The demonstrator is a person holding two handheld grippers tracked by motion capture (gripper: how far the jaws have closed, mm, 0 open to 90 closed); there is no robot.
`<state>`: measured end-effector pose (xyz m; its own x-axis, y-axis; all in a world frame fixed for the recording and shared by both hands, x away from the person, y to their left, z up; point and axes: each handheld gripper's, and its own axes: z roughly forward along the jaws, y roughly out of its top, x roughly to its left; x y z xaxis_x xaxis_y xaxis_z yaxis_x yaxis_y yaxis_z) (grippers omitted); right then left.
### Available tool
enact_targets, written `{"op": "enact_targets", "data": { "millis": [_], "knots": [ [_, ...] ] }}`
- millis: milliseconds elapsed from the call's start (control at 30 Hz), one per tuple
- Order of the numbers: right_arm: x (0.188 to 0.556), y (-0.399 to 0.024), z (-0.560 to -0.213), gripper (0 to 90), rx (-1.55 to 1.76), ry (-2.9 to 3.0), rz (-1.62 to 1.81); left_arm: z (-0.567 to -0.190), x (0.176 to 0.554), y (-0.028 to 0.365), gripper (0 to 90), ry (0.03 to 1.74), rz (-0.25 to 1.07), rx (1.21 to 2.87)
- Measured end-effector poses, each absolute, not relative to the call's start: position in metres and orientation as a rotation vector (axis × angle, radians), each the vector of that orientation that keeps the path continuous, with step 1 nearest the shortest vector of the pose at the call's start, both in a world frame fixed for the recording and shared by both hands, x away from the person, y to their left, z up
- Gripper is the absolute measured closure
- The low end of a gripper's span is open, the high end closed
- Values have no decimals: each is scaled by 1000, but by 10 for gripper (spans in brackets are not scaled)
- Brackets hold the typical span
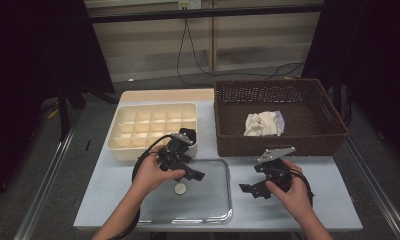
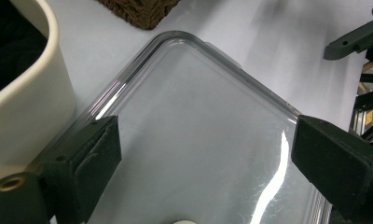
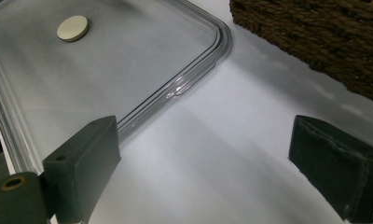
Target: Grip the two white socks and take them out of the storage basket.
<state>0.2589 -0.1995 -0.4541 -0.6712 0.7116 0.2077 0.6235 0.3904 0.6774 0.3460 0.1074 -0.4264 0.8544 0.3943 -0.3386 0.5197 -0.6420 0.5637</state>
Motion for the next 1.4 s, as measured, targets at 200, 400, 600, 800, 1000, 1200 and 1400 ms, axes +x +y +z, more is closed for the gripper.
{"op": "enact_targets", "data": {
  "millis": [200,400,600,800,1000,1200,1400],
  "knots": [
    [259,-202,-452,85,1219,2520,1138,-428,345,110,73,635,-219,2346],
    [259,-206,-450,85,1242,2509,1147,-429,343,113,55,614,-209,2344],
    [259,-206,-451,85,1245,2522,1137,-431,344,116,41,579,-227,2323],
    [260,-207,-447,85,1246,2521,1135,-430,343,121,36,594,-230,2316],
    [262,-213,-442,85,1255,2502,1148,-430,344,124,36,588,-237,2317],
    [266,-217,-436,85,1248,2506,1142,-430,343,126,36,581,-236,2292],
    [268,-220,-431,85,1253,2507,1133,-430,342,125,36,547,-210,2323]
  ]
}}
